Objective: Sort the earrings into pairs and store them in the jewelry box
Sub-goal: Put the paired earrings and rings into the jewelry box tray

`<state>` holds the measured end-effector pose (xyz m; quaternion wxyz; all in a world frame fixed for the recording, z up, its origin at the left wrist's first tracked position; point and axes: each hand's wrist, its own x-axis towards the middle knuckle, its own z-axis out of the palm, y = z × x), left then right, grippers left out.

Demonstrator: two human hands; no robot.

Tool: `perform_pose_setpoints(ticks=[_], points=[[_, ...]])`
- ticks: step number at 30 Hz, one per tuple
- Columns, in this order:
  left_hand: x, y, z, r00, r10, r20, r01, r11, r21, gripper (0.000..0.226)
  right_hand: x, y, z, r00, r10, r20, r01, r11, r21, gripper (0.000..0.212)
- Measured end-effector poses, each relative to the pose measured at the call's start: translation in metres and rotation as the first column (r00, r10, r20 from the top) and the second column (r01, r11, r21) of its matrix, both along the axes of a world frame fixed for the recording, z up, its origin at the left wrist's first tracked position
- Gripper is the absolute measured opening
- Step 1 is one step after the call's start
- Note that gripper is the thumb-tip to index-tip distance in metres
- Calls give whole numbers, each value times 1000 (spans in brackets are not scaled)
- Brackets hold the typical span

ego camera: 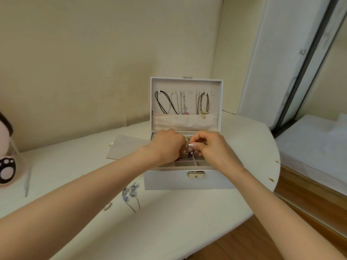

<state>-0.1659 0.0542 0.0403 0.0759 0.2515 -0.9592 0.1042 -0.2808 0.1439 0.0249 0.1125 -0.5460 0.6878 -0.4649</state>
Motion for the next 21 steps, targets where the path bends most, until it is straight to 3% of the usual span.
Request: perform_pose_setpoints(ticks=[4, 8, 11, 21], points=[[-4, 3, 3, 997, 25, 69, -24, 1000, -11, 21, 1, -5, -3, 1000, -12, -2, 12, 1000, 13, 28], [-1, 0, 4, 998, 30, 61, -35, 996, 85, 21, 0, -7, -5, 1000, -14, -19, 15, 999, 36, 20], [6, -1, 5, 999, 20, -35, -14, 984, 178, 19, 0, -7, -5, 999, 6, -40, -3, 997, 74, 11], [39, 0, 14, 951, 8, -309, 42, 987, 154, 9, 5, -13, -4, 970, 57, -236, -9, 980, 197, 10]])
